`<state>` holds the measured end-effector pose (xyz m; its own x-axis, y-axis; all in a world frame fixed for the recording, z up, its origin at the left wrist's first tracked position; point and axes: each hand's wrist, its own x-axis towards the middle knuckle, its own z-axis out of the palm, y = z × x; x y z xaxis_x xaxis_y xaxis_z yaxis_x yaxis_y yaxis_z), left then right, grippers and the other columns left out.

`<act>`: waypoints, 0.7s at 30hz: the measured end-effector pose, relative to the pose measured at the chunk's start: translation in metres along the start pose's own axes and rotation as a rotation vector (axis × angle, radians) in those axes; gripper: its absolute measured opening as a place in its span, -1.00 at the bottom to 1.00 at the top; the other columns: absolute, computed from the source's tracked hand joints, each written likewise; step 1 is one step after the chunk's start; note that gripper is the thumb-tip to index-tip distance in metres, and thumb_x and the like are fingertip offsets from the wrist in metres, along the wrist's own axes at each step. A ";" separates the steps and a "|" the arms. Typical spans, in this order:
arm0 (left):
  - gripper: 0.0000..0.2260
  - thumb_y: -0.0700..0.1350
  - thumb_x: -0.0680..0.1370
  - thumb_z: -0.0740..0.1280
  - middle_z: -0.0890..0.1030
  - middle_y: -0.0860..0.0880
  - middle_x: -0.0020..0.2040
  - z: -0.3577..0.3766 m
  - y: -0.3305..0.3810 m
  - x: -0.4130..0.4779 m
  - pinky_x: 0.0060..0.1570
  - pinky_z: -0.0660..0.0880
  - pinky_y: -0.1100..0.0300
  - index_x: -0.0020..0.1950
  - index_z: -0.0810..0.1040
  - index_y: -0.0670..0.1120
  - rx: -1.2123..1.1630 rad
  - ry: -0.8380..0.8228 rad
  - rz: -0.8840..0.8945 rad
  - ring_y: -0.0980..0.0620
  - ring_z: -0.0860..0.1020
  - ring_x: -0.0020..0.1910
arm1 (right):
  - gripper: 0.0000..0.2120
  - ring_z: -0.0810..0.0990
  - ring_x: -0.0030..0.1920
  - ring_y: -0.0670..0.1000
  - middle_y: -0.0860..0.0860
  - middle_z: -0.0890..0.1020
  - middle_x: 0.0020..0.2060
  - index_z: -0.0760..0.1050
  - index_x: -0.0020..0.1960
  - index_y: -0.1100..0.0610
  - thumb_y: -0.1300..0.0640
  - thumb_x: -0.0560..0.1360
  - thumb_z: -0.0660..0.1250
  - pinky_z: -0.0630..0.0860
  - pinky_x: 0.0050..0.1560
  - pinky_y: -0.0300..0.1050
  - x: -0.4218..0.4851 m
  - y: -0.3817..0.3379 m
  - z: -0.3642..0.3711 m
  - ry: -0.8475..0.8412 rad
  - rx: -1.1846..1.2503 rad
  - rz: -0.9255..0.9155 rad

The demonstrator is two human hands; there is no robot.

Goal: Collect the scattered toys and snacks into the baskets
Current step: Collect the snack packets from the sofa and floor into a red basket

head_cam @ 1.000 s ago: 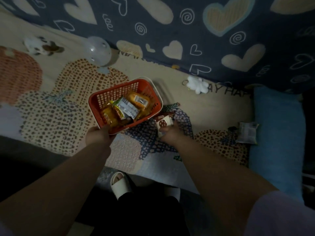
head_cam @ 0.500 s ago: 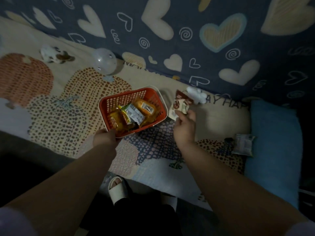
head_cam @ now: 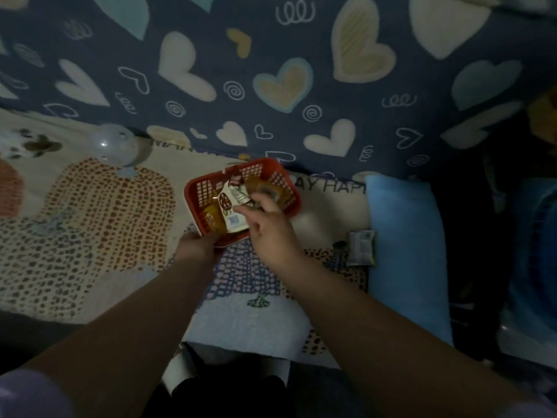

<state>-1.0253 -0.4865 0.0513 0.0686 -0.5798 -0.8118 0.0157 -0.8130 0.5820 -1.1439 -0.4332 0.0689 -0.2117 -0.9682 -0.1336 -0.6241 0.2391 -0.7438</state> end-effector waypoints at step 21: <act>-0.68 -0.39 0.54 0.26 0.52 -0.33 0.22 0.113 -0.025 -0.030 -0.12 0.54 0.01 0.30 0.41 -0.34 0.208 -0.221 0.013 -0.27 0.54 0.11 | -0.58 0.37 0.32 0.25 0.13 0.22 0.44 0.30 0.39 0.00 0.21 0.54 0.13 0.43 0.19 0.08 -0.014 0.053 -0.077 0.005 -0.400 0.260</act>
<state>-1.1403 -0.4544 0.0559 -0.1516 -0.5692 -0.8081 -0.1903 -0.7854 0.5890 -1.2321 -0.4010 0.0814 -0.4026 -0.8722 -0.2778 -0.7902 0.4844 -0.3755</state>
